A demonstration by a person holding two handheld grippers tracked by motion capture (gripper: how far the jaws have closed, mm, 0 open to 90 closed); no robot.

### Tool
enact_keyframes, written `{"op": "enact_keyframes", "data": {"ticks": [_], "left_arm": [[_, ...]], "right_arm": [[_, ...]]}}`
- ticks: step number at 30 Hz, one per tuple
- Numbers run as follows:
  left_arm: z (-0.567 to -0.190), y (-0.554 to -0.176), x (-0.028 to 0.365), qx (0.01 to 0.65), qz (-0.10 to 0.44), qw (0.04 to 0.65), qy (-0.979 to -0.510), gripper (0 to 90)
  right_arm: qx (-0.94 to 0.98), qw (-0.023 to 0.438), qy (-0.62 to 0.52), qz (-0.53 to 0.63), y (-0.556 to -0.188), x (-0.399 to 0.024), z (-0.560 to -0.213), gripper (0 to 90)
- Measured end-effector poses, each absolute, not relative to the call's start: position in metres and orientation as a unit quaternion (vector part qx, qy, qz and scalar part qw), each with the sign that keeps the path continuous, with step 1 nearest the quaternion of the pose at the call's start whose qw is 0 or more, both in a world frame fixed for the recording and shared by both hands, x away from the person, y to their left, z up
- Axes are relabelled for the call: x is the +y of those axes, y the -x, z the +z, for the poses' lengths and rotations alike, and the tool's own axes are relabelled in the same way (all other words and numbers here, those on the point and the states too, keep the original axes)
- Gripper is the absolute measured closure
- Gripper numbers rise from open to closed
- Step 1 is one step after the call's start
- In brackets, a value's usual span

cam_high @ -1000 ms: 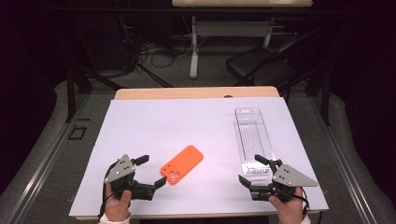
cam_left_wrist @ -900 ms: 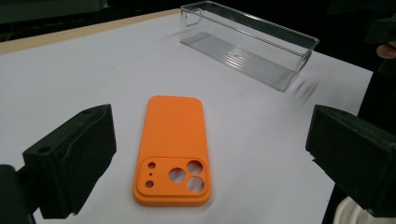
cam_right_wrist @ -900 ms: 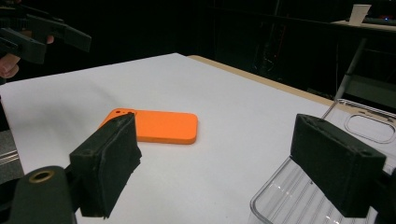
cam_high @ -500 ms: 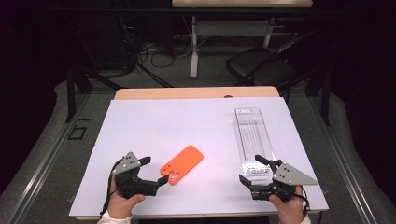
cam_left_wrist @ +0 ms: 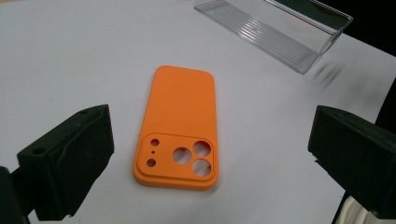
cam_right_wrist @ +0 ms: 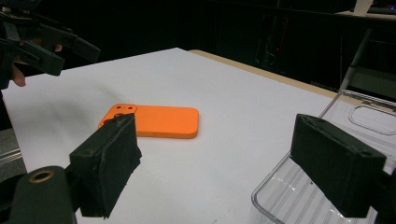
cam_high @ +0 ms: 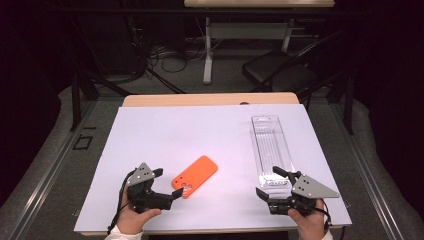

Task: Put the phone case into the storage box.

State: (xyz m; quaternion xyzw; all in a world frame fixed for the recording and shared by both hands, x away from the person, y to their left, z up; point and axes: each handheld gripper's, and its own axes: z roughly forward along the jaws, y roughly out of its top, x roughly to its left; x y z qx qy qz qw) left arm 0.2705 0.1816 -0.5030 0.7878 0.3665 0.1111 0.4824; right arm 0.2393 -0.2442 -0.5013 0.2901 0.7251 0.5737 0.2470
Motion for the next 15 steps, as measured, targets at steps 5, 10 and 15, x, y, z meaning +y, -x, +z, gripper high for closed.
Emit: {"op": "enact_keyframes", "data": {"ticks": [5,10,15], "left_arm": [[-0.5028,-0.2710,0.1817,0.370,0.116,0.473,-0.791,0.4],[-0.5006,-0.2739,0.1785,0.365,0.119,0.459,-0.801,0.4],[-0.4932,-0.2785,0.1778,0.368,0.122,0.456,-0.801,0.4]], "right_arm": [[0.725,0.247,-0.289,0.575,-0.2394,-0.2434,-0.5016,14.5],[0.726,0.247,-0.290,0.573,-0.2397,-0.2437,-0.5019,14.5],[0.725,0.245,-0.294,0.573,-0.2405,-0.2440,-0.5024,14.5]]}}
